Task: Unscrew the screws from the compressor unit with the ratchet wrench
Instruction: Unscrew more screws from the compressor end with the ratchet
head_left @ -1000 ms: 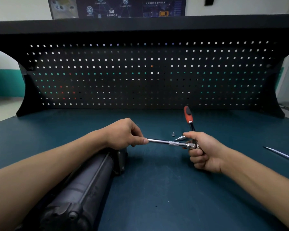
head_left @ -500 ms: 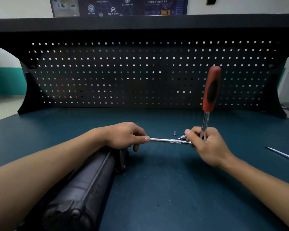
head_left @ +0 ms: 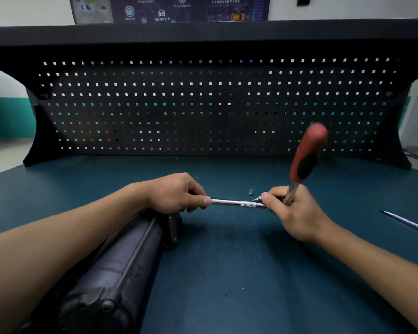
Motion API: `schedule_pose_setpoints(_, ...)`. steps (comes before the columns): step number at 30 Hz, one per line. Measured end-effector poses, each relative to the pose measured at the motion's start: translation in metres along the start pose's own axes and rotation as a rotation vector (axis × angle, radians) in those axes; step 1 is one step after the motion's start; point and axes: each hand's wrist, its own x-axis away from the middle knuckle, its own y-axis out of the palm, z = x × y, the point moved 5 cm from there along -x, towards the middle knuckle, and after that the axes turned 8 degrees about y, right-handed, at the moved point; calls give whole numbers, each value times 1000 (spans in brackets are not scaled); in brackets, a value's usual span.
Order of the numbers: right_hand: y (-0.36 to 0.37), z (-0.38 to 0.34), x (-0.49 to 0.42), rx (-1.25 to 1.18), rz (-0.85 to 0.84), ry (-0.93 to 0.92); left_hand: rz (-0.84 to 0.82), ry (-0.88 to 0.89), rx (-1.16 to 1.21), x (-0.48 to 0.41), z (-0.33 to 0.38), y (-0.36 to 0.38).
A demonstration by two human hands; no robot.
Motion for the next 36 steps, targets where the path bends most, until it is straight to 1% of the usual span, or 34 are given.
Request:
schedule_pose_setpoints(6,5,14,-10,-332,-67,426,31,4,3,-2,0,-1)
schedule_pose_setpoints(8,9,19,-6,-406,-109,575,34,8,8,-2,-2,0)
schedule_pose_setpoints(10,15,22,-3,-479,-169,679,36,11,9,-2,-3,0)
schedule_pose_setpoints(15,20,22,0,-641,-236,795,37,10,17,-2,-2,-2)
schedule_pose_setpoints(20,24,22,6,-710,-337,925,46,6,24,-3,-3,0)
schedule_pose_setpoints(22,24,23,6,-735,-354,945,50,9,25,-4,-3,0)
schedule_pose_setpoints(25,22,24,4,-711,-307,923,60,4,29,-4,-4,-1)
schedule_pose_setpoints(28,19,23,-1,-616,-231,801,57,-10,29,-5,-7,-1)
schedule_pose_setpoints(33,6,12,-7,-409,-76,403,10,-7,-11,-4,-8,2)
schedule_pose_setpoints(36,2,8,-7,-299,-72,198,-5,-6,-20,-4,-7,3)
